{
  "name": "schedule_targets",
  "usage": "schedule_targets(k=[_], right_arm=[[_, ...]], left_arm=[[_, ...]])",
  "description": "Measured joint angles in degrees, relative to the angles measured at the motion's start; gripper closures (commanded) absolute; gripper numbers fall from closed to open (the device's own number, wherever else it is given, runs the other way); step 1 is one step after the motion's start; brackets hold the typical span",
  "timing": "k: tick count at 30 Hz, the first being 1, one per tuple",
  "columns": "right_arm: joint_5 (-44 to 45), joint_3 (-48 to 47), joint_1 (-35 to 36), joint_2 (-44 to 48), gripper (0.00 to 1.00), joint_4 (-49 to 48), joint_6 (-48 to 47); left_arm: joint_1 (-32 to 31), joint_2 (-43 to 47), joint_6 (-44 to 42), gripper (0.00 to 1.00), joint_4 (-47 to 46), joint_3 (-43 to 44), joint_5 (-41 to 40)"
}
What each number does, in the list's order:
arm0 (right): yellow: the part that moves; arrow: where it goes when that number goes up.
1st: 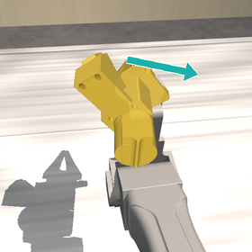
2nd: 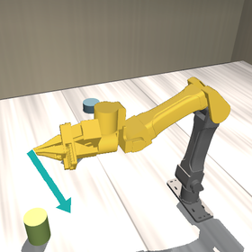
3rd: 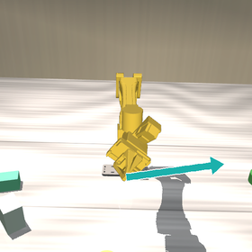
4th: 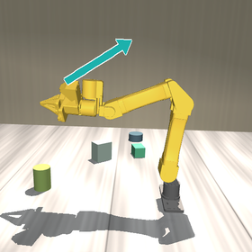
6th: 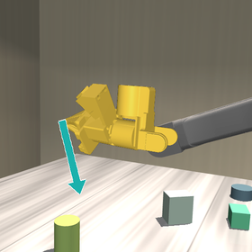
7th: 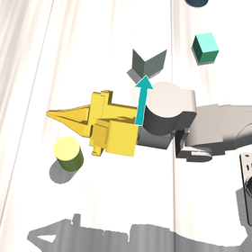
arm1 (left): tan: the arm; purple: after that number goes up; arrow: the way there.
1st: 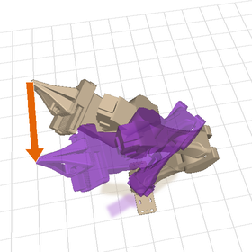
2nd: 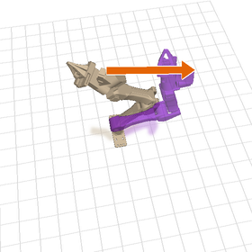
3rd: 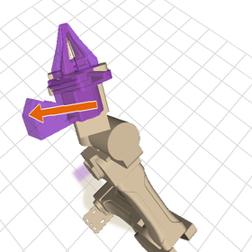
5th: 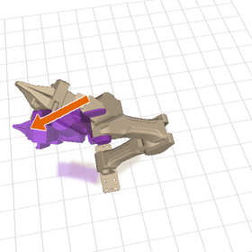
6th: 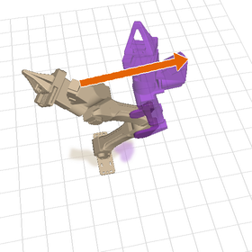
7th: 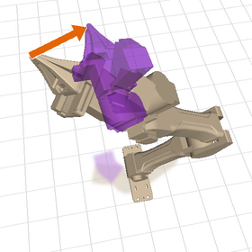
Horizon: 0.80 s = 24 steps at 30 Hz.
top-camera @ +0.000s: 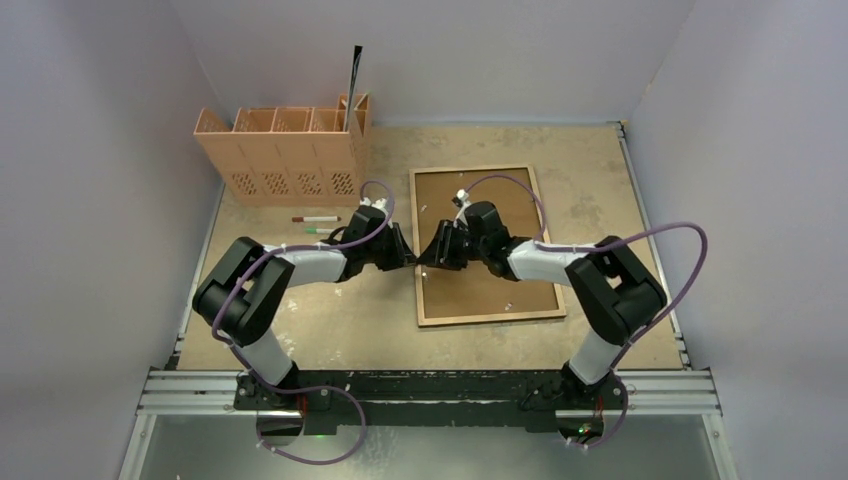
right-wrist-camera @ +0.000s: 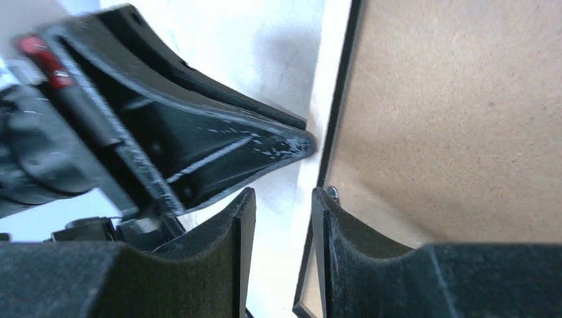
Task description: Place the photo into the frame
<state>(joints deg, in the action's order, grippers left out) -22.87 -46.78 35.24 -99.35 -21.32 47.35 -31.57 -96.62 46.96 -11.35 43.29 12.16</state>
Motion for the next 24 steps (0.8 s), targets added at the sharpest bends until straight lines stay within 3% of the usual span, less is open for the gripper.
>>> schedule_targets(k=[9, 24], right_arm=[[5.25, -1.29, 0.52, 0.55, 0.50, 4.85, 0.22], [4.22, -4.85, 3.87, -2.56, 0.52, 8.00, 0.68]], left_arm=[[0.00, 0.22, 0.00, 0.85, 0.22, 0.00, -0.44], [0.04, 0.31, -0.02, 0.85, 0.55, 0.13, -0.63]])
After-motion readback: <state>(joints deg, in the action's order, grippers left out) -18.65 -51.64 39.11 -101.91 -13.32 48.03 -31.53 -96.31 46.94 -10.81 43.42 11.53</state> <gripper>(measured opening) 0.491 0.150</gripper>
